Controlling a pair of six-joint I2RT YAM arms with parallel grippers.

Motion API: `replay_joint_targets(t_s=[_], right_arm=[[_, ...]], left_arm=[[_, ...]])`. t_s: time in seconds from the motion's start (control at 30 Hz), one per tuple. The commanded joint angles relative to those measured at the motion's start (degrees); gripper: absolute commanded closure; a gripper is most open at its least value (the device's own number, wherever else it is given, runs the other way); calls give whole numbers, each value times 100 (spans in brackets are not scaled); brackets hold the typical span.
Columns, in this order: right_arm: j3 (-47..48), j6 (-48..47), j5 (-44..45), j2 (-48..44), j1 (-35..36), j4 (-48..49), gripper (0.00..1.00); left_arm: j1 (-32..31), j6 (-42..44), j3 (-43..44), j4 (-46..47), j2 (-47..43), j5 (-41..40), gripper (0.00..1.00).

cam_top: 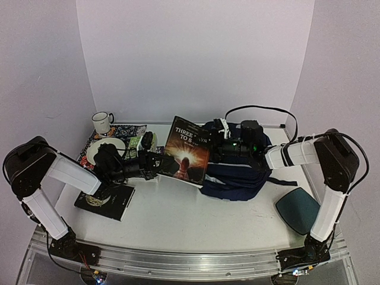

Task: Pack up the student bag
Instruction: Pass from the left arm to the right

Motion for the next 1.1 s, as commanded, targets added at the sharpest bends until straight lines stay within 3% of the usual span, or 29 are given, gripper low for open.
replay_joint_targets(t_s=[0.0,0.1,0.23,0.43,0.53,0.77,0.9,1.07], right_arm=[[430,969,-803,259,-187,1626,18],[618,1282,-999,365,-257,2064,23],[751,1685,-1184,436,-357,2467,37],[817,1945,-1285,524,-479,2691,82],[848,2059,-1219,604,-479,2867,98],[750,2168,-496,549,-479,3131,100],[656,2010,148,454,-479,3174,100],[738,2162,784,505,-444,3554,100]], left_arm=[[60,-127,317,1141,-101,604,100],[139,-178,314,1109,-108,629,100],[282,-292,321,1029,89,682,100],[455,-356,428,955,379,797,100],[519,-339,481,908,518,807,94],[572,-346,299,877,655,216,56],[561,-497,-24,880,494,-362,40],[471,-660,-528,880,203,-1208,29]])
